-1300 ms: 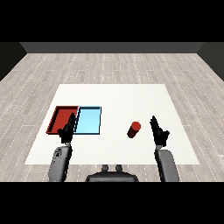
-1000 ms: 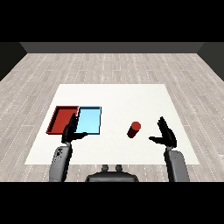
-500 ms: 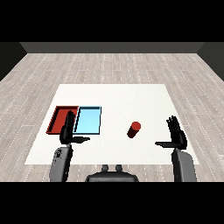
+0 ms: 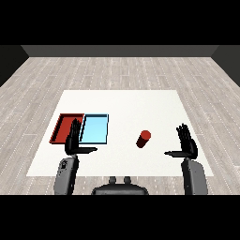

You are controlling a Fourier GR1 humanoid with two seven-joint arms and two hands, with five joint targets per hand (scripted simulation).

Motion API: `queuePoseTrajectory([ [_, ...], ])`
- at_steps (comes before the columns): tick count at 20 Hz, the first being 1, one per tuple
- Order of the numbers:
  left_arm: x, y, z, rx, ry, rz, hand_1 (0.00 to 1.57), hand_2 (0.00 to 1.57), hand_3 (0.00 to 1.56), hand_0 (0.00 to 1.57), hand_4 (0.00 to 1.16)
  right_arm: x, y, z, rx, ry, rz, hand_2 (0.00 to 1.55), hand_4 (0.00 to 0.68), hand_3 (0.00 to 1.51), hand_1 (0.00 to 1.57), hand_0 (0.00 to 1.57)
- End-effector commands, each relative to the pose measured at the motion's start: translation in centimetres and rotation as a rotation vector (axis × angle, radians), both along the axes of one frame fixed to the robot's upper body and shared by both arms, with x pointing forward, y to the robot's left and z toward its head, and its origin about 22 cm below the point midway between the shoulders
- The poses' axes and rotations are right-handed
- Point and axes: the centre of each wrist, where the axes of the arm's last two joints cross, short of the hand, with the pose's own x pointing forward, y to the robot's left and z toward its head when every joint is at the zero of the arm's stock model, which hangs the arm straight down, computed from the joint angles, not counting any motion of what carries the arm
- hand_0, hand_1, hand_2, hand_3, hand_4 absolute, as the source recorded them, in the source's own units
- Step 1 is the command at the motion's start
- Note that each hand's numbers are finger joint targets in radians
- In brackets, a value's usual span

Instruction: Pick the red can and put it in the red box

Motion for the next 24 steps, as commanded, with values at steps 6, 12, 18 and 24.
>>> queuePoseTrajectory([
  [6, -0.7, -1.3, -1.7, -0.024, -0.016, -0.004, 0.0, 0.0, 0.0, 0.0, 0.0, 2.6, 1.7, -0.2, 0.04, 0.063, 0.035, 0.0, 0.0, 0.0, 0.0, 0.0],
  [12, -1.0, 1.1, -0.3, -0.016, -0.017, -0.002, 0.0, 0.0, 0.0, 0.0, 0.0, 4.2, 3.9, -1.0, 0.07, 0.114, 0.074, 0.0, 0.0, 0.0, 0.0, 0.0],
  [18, 0.7, 0.9, 0.7, -0.033, -0.018, 0.006, 0.0, 0.0, 0.0, 0.0, 0.0, 6.1, 6.1, -2.2, 0.075, 0.131, 0.072, 0.0, 0.0, 0.0, 0.0, 0.0],
  [24, 1.4, 0.4, 1.3, -0.043, -0.022, -0.002, 0.0, 0.0, 0.0, 0.0, 0.0, 3.6, 5.9, -4.5, 0.098, 0.166, 0.112, 0.0, 0.0, 0.0, 0.0, 0.0],
])
